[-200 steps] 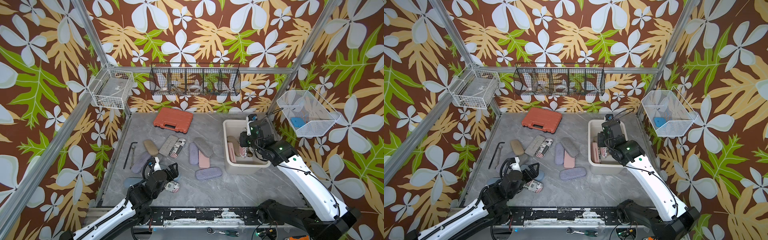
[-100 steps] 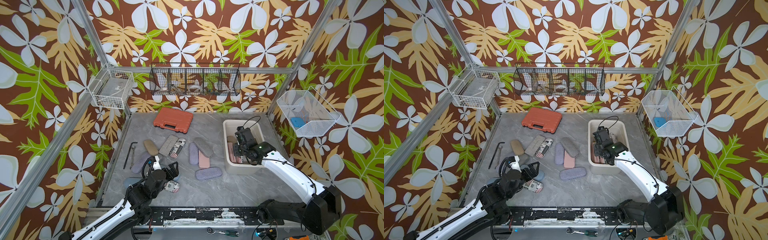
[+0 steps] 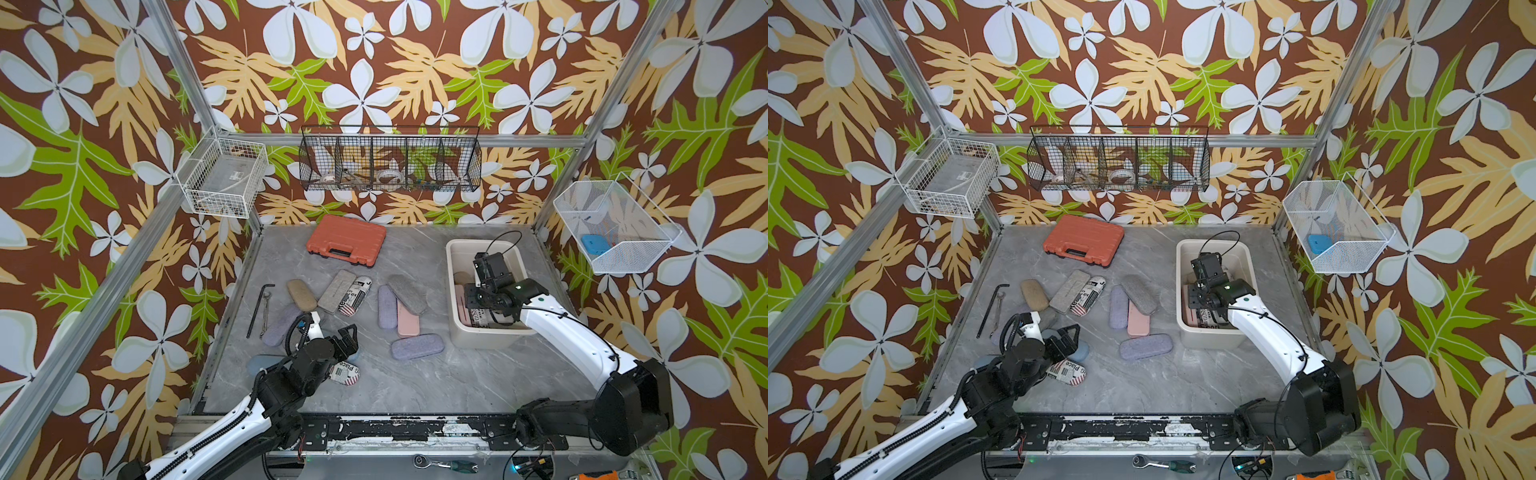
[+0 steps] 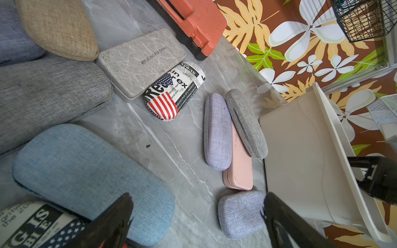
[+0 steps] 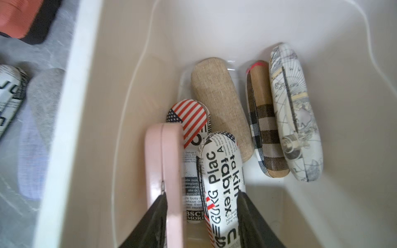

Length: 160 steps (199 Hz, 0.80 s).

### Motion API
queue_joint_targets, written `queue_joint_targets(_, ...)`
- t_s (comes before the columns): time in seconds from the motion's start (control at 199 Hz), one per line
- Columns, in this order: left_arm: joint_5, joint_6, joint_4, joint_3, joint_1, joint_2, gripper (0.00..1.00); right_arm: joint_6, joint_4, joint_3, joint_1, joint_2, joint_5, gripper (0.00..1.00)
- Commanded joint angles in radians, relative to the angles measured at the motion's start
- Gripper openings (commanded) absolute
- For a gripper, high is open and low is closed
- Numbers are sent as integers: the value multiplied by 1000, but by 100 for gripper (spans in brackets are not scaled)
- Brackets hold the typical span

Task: Put the glasses cases into the storage boxes
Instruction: Place the glasses case in the storage box.

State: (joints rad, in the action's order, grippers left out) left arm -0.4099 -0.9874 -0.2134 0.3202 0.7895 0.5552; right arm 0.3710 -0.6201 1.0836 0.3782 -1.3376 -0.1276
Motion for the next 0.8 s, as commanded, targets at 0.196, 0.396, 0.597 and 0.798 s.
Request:
queue_joint_targets(0.196,3,6,66,-2,1,54,100,20,-8,21,3,129,71,52)
queue_joint_targets(0.396,-46,6,79,7,-1,119,100,51,54,-32,107,237,38,53)
queue_joint_targets(0.597,-106,47,89,68,-1,159,100,46,57,-23,147,253,71,57)
queue_joint_targets(0.798,-107,36,75,110,-3,193,100,25,63,-6,161,232,99,61)
